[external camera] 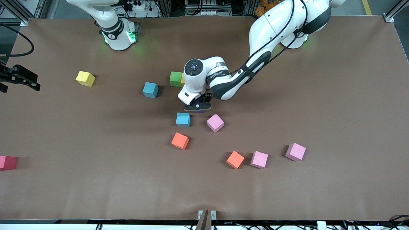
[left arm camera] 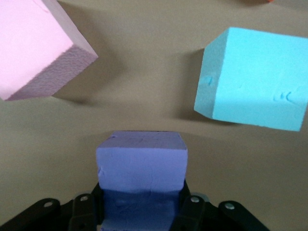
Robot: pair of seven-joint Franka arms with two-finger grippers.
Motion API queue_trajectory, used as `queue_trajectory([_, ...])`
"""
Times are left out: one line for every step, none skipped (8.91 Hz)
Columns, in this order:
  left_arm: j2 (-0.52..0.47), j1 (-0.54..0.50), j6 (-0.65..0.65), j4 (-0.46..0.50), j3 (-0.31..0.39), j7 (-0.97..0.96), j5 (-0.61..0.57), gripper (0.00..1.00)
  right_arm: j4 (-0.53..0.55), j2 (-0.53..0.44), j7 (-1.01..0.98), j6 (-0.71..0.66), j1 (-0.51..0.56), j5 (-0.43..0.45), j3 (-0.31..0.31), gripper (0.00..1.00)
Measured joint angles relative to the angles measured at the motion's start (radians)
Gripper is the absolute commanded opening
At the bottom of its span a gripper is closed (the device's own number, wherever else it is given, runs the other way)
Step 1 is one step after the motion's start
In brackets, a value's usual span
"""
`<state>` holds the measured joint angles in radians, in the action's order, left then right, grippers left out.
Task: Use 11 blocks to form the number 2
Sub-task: 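Lower the purple cube below the first purple cube with the left gripper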
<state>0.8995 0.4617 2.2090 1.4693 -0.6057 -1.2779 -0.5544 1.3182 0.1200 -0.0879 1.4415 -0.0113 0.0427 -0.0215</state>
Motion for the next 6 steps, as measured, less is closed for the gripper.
queue_trajectory([0.004,0.007,0.000,0.000,0.001,0.000,0.000,0.00,0.000,0.000,0.000,0.000,0.000,0.000,0.000,1.00])
queue_trajectory([0.007,0.011,0.000,0.000,0.001,0.000,0.000,0.00,0.000,0.000,0.000,0.000,0.000,0.000,0.000,1.00])
queue_trajectory([0.007,0.011,0.000,0.000,0.002,0.000,0.000,0.00,0.000,0.000,0.000,0.000,0.000,0.000,0.000,1.00])
queue_trajectory([0.007,0.011,0.000,0.000,0.002,0.000,0.000,0.00,0.000,0.000,0.000,0.000,0.000,0.000,0.000,1.00])
queue_trajectory([0.007,0.011,0.000,0.000,0.002,0.000,0.000,0.00,0.000,0.000,0.000,0.000,0.000,0.000,0.000,1.00])
queue_trajectory([0.007,0.011,0.000,0.000,0.002,0.000,0.000,0.00,0.000,0.000,0.000,0.000,0.000,0.000,0.000,1.00])
